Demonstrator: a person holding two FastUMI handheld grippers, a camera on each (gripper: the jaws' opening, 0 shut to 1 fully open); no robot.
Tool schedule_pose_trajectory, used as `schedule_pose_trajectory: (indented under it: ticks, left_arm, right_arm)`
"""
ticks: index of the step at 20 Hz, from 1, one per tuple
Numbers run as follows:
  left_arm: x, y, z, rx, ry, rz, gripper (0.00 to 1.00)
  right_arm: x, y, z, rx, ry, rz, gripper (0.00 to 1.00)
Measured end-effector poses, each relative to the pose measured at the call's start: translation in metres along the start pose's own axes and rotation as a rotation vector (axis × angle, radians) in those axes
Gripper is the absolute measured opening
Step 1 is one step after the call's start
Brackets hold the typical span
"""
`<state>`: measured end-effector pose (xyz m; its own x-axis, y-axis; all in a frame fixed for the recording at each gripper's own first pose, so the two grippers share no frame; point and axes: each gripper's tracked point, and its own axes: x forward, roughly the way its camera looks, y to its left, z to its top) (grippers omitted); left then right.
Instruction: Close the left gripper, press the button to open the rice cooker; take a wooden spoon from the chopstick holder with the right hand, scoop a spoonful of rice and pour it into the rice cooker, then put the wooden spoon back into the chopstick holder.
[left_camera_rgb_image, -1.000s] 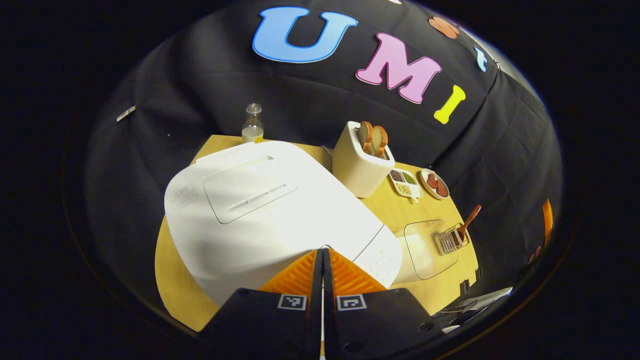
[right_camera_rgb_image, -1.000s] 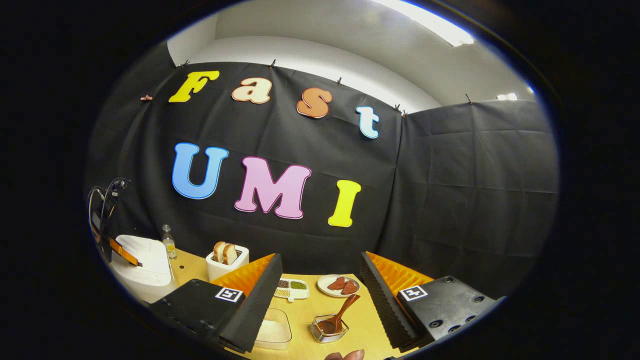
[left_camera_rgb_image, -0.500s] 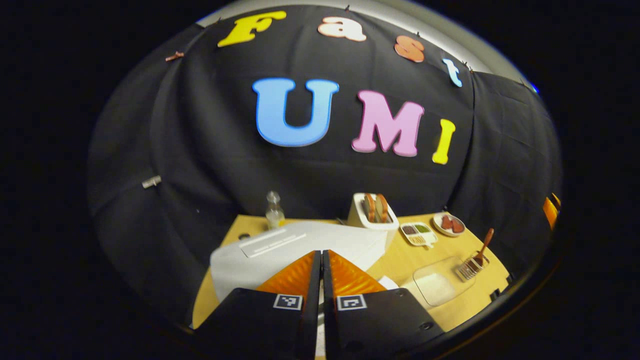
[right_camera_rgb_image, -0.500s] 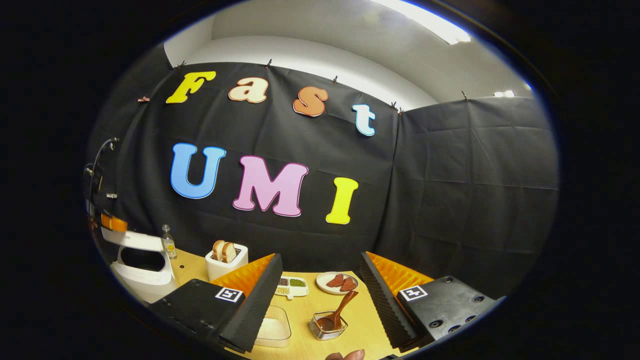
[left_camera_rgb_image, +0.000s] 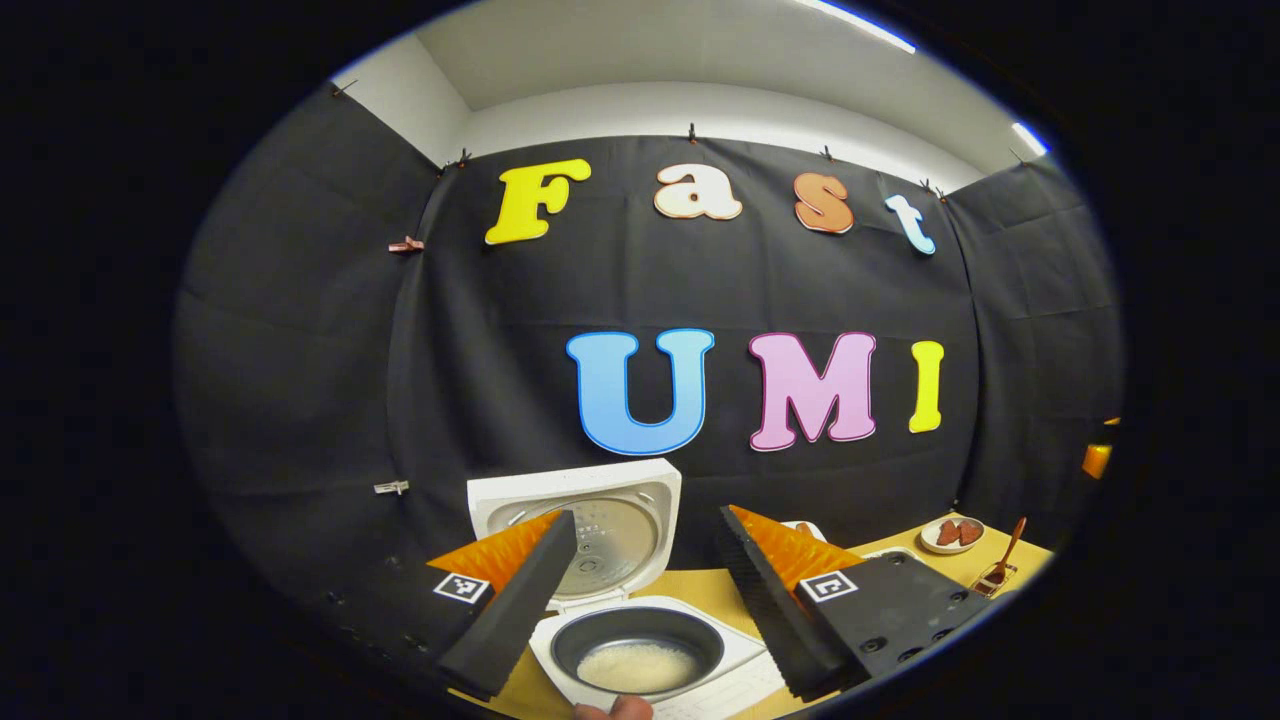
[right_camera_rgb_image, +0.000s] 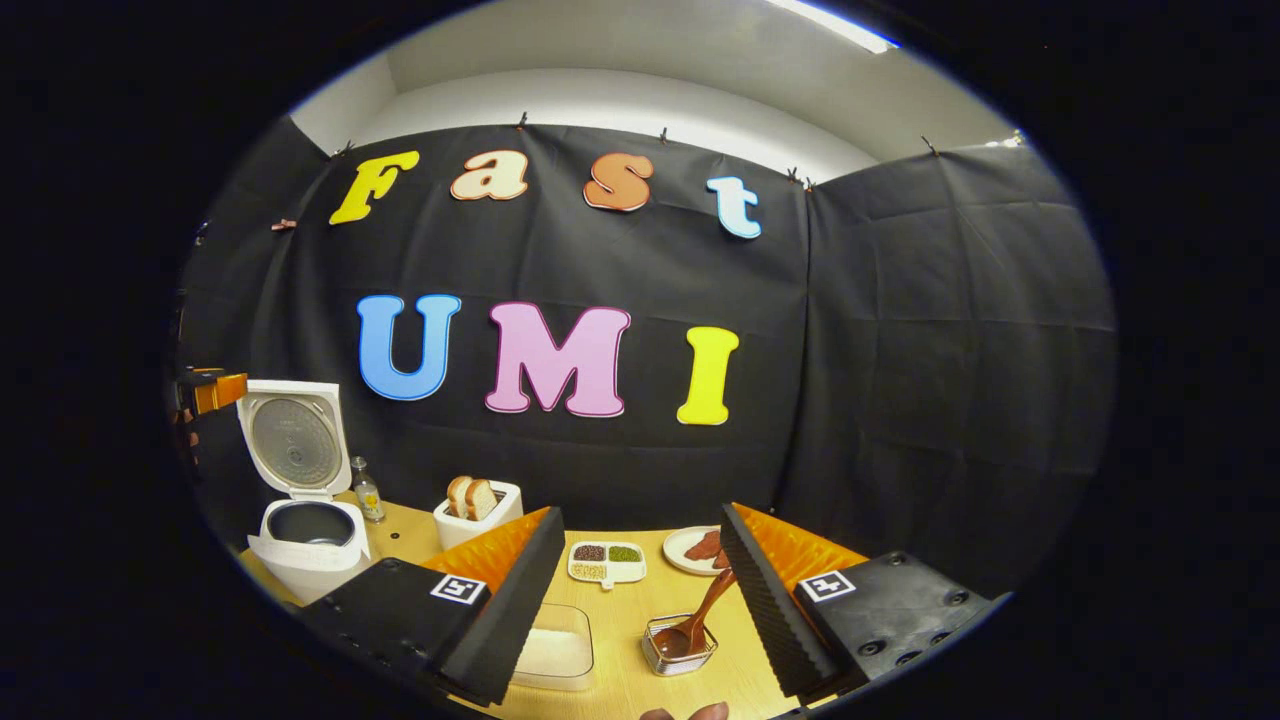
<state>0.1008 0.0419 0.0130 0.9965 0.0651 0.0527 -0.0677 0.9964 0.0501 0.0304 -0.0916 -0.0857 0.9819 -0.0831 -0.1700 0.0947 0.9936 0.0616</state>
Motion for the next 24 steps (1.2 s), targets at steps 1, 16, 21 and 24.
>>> schedule_pose_trajectory:
  ticks: [1,16,21,24]
  left_arm:
    - [-0.004,-0.010,0.000,-0.014,-0.001,0.006,0.96]
    - [-0.030,-0.127,-0.035,-0.054,0.131,0.051,0.97]
    - [-0.033,-0.143,-0.048,-0.034,0.174,0.080,0.97]
    - [-0.035,-0.146,-0.054,-0.041,0.197,0.099,0.97]
  right_arm:
    - [0.007,-0.010,-0.010,0.017,0.024,0.009,0.97]
    - [0.116,-0.096,-0.215,0.178,0.446,0.145,0.98]
    - [0.144,-0.085,-0.258,0.256,0.552,0.202,0.87]
    - [0.153,-0.079,-0.272,0.289,0.586,0.223,0.48]
